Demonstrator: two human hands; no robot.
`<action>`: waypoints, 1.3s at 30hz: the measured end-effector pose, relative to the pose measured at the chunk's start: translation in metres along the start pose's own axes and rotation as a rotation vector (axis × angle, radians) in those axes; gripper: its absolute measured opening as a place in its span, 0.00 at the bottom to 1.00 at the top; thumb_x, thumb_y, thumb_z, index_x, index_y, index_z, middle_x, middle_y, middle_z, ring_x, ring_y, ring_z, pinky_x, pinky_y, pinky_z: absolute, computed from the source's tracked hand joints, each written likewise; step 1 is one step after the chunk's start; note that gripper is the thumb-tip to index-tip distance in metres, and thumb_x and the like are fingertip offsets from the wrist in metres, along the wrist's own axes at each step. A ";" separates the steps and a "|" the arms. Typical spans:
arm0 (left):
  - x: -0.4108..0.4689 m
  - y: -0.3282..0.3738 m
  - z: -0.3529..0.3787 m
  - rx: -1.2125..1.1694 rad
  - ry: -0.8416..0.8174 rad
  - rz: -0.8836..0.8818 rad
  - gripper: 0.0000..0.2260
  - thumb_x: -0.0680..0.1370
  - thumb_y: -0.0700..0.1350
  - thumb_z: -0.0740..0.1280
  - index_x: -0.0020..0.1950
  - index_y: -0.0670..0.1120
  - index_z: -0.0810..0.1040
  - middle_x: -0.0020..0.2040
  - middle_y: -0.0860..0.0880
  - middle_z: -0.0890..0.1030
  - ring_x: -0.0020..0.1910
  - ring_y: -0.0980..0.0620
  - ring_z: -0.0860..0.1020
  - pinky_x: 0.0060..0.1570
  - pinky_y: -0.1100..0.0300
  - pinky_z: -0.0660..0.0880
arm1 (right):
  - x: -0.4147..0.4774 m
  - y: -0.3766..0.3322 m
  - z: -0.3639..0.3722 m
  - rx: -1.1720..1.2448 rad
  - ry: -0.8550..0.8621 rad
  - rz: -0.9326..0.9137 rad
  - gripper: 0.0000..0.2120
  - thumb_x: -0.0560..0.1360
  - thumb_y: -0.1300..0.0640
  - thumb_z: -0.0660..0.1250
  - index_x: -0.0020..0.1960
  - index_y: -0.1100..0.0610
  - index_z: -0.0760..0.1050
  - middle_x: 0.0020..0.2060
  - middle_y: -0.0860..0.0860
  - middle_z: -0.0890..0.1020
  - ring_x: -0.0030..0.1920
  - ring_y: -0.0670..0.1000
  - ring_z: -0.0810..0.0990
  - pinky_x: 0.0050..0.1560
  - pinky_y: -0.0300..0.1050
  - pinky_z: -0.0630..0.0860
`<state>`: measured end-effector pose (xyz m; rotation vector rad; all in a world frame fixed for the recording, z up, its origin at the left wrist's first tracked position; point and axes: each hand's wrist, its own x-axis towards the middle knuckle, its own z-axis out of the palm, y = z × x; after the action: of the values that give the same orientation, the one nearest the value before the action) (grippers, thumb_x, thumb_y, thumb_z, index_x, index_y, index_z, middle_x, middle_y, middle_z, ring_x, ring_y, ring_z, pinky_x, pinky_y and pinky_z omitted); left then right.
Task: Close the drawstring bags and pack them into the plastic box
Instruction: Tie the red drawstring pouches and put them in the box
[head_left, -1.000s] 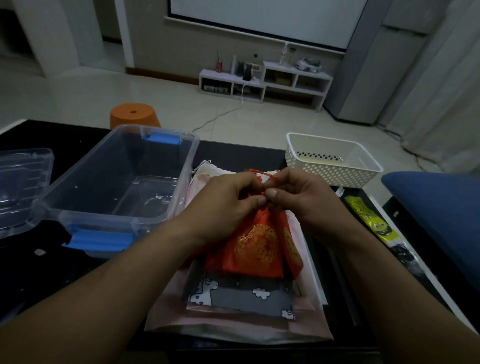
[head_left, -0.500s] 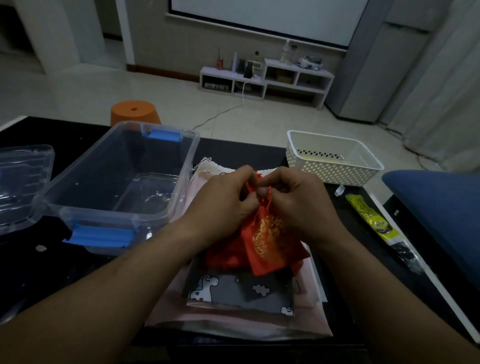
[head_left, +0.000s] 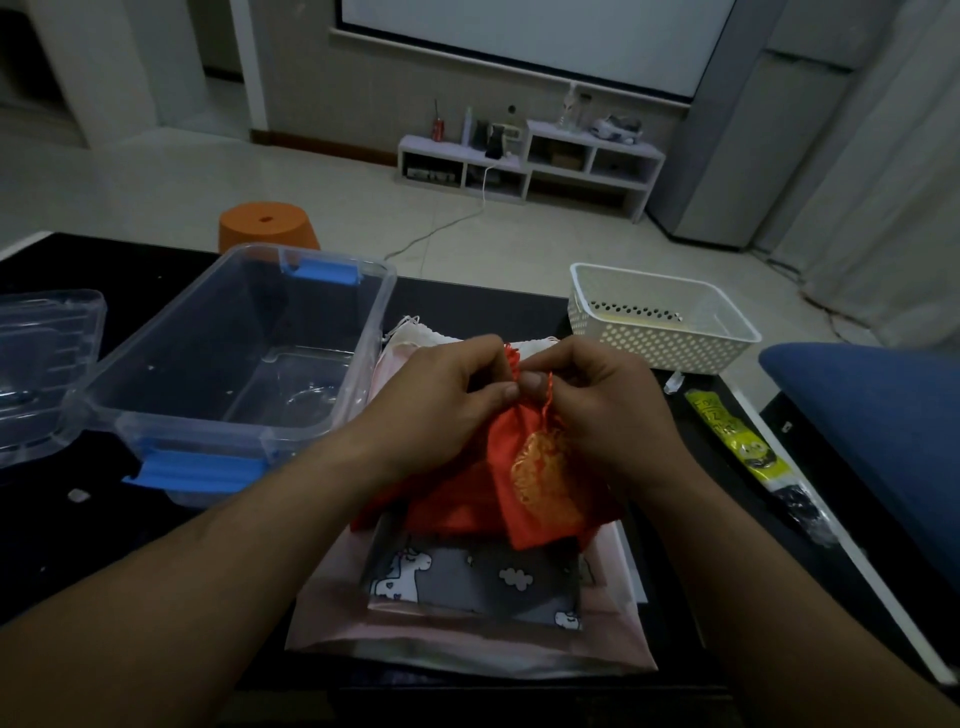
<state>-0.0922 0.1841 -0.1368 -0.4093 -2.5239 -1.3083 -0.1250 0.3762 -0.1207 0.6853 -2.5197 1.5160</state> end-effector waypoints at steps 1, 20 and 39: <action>0.000 0.000 0.000 -0.006 0.005 0.003 0.06 0.81 0.46 0.71 0.46 0.46 0.78 0.40 0.51 0.81 0.42 0.54 0.79 0.42 0.58 0.76 | -0.001 -0.001 0.000 0.012 0.002 0.009 0.04 0.77 0.58 0.75 0.50 0.50 0.85 0.44 0.47 0.87 0.48 0.45 0.86 0.50 0.49 0.83; -0.005 0.019 0.010 -0.233 0.045 -0.366 0.14 0.81 0.61 0.67 0.52 0.51 0.80 0.44 0.51 0.84 0.40 0.56 0.82 0.45 0.52 0.82 | 0.002 0.002 -0.002 0.080 0.192 0.107 0.02 0.80 0.58 0.72 0.49 0.52 0.82 0.43 0.50 0.85 0.43 0.48 0.84 0.43 0.46 0.79; -0.020 0.044 -0.092 -0.186 0.391 -0.295 0.07 0.84 0.52 0.65 0.50 0.52 0.80 0.45 0.51 0.85 0.45 0.54 0.84 0.47 0.49 0.84 | 0.014 -0.061 0.057 0.668 -0.085 0.226 0.14 0.79 0.47 0.72 0.50 0.59 0.83 0.41 0.64 0.81 0.41 0.60 0.79 0.46 0.57 0.77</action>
<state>-0.0484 0.1303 -0.0602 0.1817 -2.1972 -1.5576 -0.1035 0.2983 -0.0948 0.5433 -2.1763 2.4964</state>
